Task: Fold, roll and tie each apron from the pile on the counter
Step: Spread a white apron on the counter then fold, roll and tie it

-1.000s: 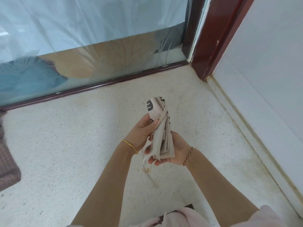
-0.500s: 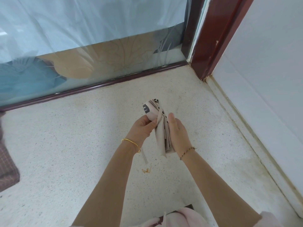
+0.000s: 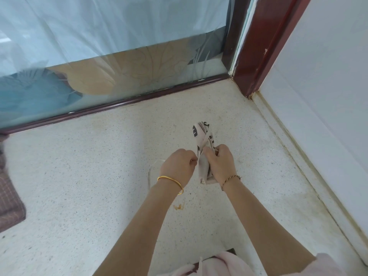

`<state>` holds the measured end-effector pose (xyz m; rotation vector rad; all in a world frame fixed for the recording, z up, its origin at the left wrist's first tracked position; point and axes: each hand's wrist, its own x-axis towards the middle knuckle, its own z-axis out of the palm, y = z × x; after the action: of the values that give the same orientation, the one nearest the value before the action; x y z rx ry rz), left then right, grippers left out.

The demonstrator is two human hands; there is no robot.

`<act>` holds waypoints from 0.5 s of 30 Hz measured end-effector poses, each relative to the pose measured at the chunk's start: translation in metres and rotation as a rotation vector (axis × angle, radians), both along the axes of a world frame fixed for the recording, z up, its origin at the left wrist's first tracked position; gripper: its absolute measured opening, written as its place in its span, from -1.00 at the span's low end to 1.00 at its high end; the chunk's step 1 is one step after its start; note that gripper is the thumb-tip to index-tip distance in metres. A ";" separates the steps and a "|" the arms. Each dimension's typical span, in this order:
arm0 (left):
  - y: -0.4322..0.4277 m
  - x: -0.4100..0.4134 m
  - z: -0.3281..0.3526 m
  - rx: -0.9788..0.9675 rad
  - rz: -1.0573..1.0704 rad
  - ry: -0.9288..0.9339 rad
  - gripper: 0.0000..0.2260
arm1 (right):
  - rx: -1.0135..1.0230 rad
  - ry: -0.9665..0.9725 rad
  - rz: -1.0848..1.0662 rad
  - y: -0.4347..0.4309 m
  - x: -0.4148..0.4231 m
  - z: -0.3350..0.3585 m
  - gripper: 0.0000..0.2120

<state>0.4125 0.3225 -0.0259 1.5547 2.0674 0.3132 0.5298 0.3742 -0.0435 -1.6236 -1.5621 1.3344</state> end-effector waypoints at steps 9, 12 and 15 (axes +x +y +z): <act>0.002 0.007 0.027 0.026 -0.277 0.326 -0.82 | 0.022 -0.288 0.289 0.000 0.006 -0.009 -0.73; 0.001 0.006 0.025 0.077 -0.263 0.329 -0.84 | 0.070 -0.372 0.406 -0.001 0.009 -0.007 -0.74; -0.001 0.001 0.022 0.095 -0.299 0.321 -0.85 | 0.083 -0.451 0.580 0.000 0.014 -0.004 -0.74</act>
<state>0.4138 0.3211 -0.0043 2.0537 2.0304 0.0533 0.5433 0.3744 -0.0477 -1.5507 -2.4654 1.1845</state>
